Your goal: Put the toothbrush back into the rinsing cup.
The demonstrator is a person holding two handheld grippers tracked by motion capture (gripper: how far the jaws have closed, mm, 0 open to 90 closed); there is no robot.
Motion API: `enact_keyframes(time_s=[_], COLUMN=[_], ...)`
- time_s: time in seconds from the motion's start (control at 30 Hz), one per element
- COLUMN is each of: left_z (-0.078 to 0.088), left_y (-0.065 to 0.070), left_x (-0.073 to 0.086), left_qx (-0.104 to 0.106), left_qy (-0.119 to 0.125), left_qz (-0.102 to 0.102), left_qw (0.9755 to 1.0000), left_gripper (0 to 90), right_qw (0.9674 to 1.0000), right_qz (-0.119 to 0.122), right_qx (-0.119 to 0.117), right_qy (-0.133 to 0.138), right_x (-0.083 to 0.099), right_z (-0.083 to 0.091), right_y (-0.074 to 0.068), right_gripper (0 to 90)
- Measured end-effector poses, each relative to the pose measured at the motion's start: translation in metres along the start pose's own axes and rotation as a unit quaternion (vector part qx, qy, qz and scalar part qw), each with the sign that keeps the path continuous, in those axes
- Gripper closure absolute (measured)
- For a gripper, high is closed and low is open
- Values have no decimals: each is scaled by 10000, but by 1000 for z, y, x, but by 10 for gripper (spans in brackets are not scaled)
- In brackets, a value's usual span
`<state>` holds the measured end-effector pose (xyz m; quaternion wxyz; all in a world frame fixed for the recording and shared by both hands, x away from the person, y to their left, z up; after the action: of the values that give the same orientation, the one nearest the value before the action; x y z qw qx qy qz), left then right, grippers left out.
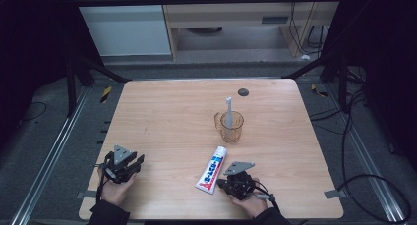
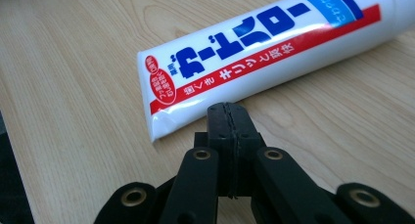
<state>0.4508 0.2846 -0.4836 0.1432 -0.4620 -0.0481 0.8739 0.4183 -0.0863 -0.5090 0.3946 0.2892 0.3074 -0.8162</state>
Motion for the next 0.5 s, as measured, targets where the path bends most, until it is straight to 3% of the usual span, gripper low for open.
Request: enact_keyframes(time_s=[0.33,0.47,0.5], left_z=[0,0,0], left_y=[-1,-1,-1], left_x=[0,0,0], left_qx=[-7,-12,-18], left_qy=[3,4,8], left_qz=[12,8,0], left_qw=[10000,10000,10000], left_gripper=[659,659,659], right_qw=[10000,9998,9995], right_qz=[71,67,62], right_qx=[-61,-78,12], right_qy=[5,141,313], right_x=[-7,-11,-15], right_z=[-11,-4,4], right_y=[-7,-5,-1], right_gripper=[900,900,900])
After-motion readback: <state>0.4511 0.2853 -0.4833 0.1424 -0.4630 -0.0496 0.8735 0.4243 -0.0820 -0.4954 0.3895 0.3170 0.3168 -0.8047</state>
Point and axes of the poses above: each handheld gripper's, and its own axes: z roughly backward along the jaws, x roughly out of its underside, y roughly to its right, the point moved 1 cm from there along -z, roughly forward along the jaws, and after that the axes turned 12 degrees about -x, right-handed, at the moved point
